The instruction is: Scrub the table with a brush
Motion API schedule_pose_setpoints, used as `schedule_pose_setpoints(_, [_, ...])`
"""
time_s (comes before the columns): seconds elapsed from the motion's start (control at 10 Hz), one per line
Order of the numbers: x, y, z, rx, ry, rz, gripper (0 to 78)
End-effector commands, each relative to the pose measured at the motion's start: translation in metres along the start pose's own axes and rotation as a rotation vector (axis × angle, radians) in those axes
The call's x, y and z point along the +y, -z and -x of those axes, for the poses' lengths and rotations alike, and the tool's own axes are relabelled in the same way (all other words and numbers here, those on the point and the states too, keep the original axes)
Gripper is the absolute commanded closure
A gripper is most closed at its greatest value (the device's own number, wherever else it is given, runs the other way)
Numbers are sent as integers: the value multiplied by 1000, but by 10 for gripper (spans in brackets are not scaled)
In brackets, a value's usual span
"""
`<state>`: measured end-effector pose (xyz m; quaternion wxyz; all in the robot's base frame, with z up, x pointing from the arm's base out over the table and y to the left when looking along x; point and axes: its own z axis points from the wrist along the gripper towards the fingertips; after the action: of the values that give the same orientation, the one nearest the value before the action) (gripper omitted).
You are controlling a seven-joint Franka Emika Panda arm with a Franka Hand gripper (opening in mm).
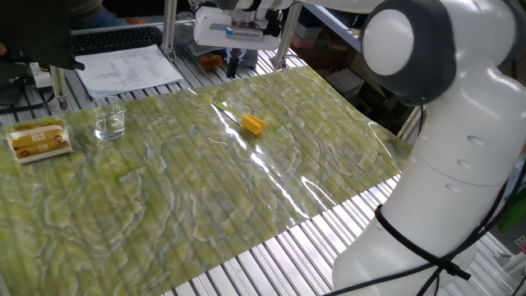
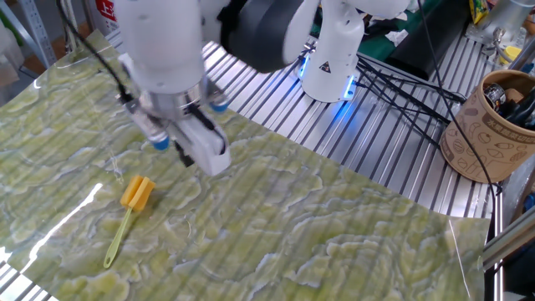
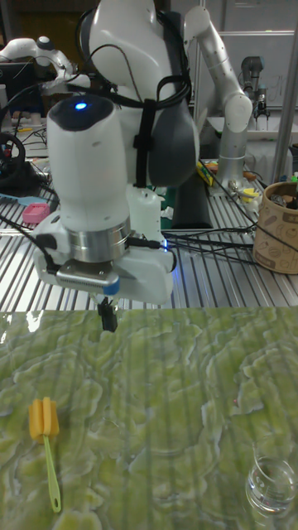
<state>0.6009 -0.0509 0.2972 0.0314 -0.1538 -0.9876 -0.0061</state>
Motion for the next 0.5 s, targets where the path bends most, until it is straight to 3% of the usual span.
schedule_pose_setpoints(0.1, [-26, -22, 49, -21, 71, 7, 776])
schedule_pose_setpoints(0.5, [-32, -32, 55, -34, 95, 9, 776])
